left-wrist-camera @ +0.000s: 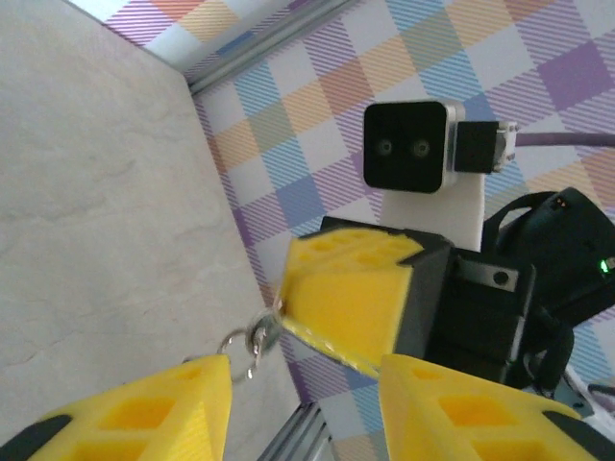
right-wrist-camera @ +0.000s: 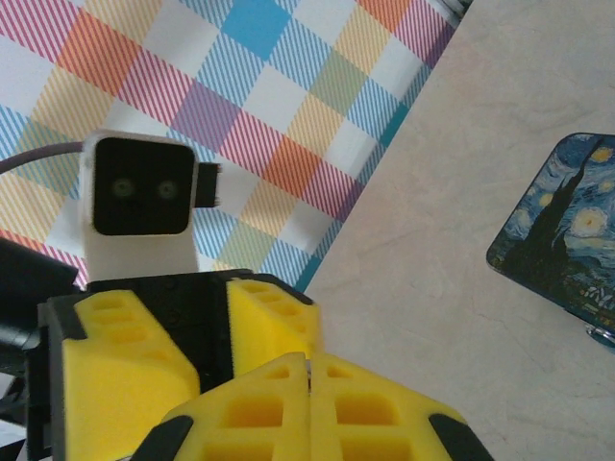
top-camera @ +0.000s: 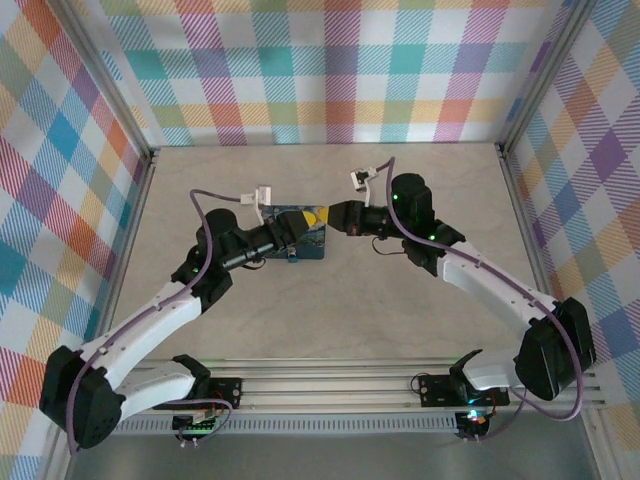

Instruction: Unlock a padlock with a key

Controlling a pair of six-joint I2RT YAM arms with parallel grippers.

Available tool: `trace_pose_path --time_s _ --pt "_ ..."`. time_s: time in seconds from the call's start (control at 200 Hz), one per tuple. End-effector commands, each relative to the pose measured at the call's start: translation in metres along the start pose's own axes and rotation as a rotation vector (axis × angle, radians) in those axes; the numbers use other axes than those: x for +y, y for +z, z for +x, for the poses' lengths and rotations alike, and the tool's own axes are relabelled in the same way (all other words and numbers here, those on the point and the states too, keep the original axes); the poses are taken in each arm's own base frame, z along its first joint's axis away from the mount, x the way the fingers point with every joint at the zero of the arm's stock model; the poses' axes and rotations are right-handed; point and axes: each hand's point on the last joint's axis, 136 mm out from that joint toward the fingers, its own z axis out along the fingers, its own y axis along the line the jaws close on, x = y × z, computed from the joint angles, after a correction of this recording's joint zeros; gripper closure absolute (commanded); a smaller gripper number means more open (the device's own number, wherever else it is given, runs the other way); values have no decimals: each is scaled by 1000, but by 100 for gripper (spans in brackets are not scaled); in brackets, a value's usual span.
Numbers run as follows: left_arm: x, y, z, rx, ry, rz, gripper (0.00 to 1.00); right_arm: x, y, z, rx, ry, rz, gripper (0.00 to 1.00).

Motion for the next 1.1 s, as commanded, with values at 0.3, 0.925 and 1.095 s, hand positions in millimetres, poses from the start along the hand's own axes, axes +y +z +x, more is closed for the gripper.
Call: trace_pose_path --time_s 0.3,0.925,1.095 --pt "-21 -11 -22 -78 -51 196 66 28 1 -19 -55 -23 -99 100" --pt "-14 -4 -18 -60 -76 220 67 30 7 -14 -23 14 -133 100" --pt "-15 -4 -19 -61 -75 226 74 30 9 -12 -15 20 -136 100"
